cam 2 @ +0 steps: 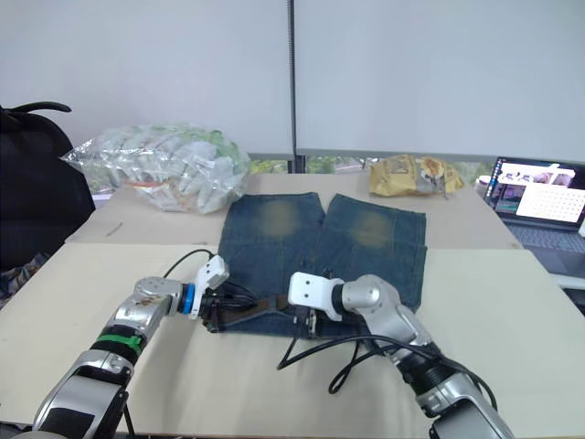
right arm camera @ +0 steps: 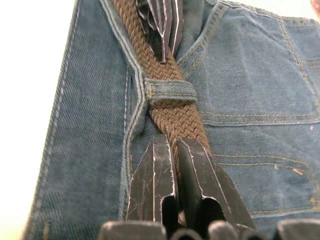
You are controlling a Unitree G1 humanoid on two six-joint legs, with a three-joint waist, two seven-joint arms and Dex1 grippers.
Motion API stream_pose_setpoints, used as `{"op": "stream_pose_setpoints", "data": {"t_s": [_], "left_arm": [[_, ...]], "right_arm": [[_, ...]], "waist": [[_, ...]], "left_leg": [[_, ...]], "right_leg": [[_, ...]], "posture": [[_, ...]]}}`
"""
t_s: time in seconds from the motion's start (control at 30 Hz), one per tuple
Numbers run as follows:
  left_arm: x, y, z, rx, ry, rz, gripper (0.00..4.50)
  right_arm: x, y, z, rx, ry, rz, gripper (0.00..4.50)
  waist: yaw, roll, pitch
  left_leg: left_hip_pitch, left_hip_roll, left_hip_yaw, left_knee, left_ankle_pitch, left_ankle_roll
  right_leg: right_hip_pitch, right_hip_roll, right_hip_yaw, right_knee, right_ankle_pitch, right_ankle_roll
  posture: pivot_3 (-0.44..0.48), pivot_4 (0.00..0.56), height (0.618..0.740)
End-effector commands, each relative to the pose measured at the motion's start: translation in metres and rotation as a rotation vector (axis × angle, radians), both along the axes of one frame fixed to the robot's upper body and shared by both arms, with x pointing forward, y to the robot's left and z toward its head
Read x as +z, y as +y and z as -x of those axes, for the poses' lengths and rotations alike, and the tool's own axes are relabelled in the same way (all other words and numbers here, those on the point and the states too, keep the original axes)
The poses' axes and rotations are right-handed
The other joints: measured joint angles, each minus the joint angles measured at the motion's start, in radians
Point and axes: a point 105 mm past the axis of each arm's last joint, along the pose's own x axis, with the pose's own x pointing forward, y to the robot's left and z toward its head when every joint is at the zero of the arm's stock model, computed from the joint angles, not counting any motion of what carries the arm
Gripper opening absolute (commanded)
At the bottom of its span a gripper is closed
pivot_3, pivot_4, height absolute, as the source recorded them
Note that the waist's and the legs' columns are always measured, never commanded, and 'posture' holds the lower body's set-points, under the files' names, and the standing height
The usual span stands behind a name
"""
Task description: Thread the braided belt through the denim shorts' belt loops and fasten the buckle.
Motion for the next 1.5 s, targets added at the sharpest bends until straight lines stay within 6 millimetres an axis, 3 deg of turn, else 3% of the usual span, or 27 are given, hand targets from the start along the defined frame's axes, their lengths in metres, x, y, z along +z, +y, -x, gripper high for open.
{"op": "stream_pose_setpoints", "data": {"t_s": [0.03, 0.27, 0.37, 0.5, 0.57, 0.77, 1.0, 1.23, 1.43, 1.5], "left_arm": [[-0.027, 0.001, 0.007, 0.027, 0.066, -0.053, 0.00], [-0.029, 0.001, 0.008, 0.026, 0.055, -0.054, 0.00], [-0.023, -0.002, 0.012, -0.014, 0.064, -0.013, 0.00], [-0.011, -0.002, 0.036, -0.182, 0.133, 0.051, 0.00], [-0.003, 0.000, 0.031, -0.152, 0.129, 0.087, 0.00], [0.016, 0.008, 0.021, -0.114, 0.068, 0.107, 2.04], [0.020, 0.029, 0.038, -0.180, 0.111, 0.083, 4.47], [0.052, 0.026, 0.043, -0.236, 0.023, 0.216, 4.47], [0.070, 0.012, 0.044, -0.280, -0.067, 0.217, 4.47], [0.077, 0.001, 0.042, -0.272, -0.121, 0.229, 4.50]], "right_arm": [[0.006, 0.009, 0.017, 0.051, 0.090, -0.076, 0.06], [0.008, 0.007, 0.028, 0.023, 0.270, -0.197, 0.06], [0.012, 0.002, 0.024, 0.010, 0.263, -0.196, 0.06], [0.014, -0.003, 0.017, -0.011, 0.234, -0.176, 0.06], [0.010, -0.006, 0.015, -0.014, 0.214, -0.143, 0.06], [0.007, -0.004, 0.016, -0.002, 0.210, -0.130, 0.00], [0.010, -0.011, 0.023, 0.022, 0.248, -0.114, 0.00], [0.008, -0.018, 0.034, 0.083, 0.270, -0.036, 0.00], [0.019, -0.014, 0.021, 0.093, 0.150, -0.063, 0.00], [0.024, -0.012, 0.023, 0.095, 0.165, -0.095, 0.84]], "waist": [[0.000, 0.000, 0.000], [0.004, 0.000, 0.000], [0.005, 0.000, 0.000], [-0.003, 0.000, 0.000], [-0.003, 0.000, 0.000], [-0.003, -0.002, 0.001], [-0.004, -0.006, 0.004], [0.006, -0.006, 0.004], [0.001, -0.007, 0.005], [0.003, -0.007, 0.005]], "left_leg": [[0.000, 0.000, 0.000, 0.000, 0.000, 0.000], [0.000, 0.000, 0.000, 0.000, 0.000, 0.000], [0.000, 0.000, 0.000, -0.001, 0.000, 0.000], [-0.002, 0.000, 0.000, -0.006, 0.000, 0.000], [-0.003, 0.000, 0.001, -0.009, 0.000, -0.001], [-0.004, 0.000, 0.000, -0.012, 0.000, 0.000], [-0.005, 0.000, 0.000, -0.011, 0.000, 0.000], [-0.019, 0.000, 0.000, -0.008, 0.000, -0.001], [-0.019, 0.001, -0.001, -0.008, 0.000, -0.001], [-0.019, 0.001, -0.001, -0.007, 0.000, -0.001]], "right_leg": [[0.000, 0.000, 0.000, 0.000, 0.000, 0.000], [0.000, 0.000, 0.000, -0.001, 0.000, 0.000], [0.000, 0.000, 0.000, -0.002, 0.000, 0.000], [-0.001, 0.000, 0.000, -0.007, 0.000, 0.000], [-0.002, -0.001, 0.000, -0.009, 0.000, 0.000], [-0.004, 0.000, 0.000, -0.010, -0.002, -0.001], [-0.005, 0.000, 0.000, -0.009, -0.002, -0.001], [-0.019, -0.001, -0.001, -0.007, -0.001, -0.001], [-0.019, -0.001, -0.001, -0.007, -0.001, -0.002], [-0.019, -0.001, -0.001, -0.006, 0.000, -0.002]], "posture": [[0.000, 0.150, 0.740], [0.000, 0.150, 0.740], [0.000, 0.150, 0.740], [0.000, 0.150, 0.740], [0.000, 0.150, 0.740], [0.000, 0.150, 0.740], [0.000, 0.150, 0.740], [0.000, 0.150, 0.740], [0.000, 0.150, 0.740], [0.000, 0.150, 0.740]]}}
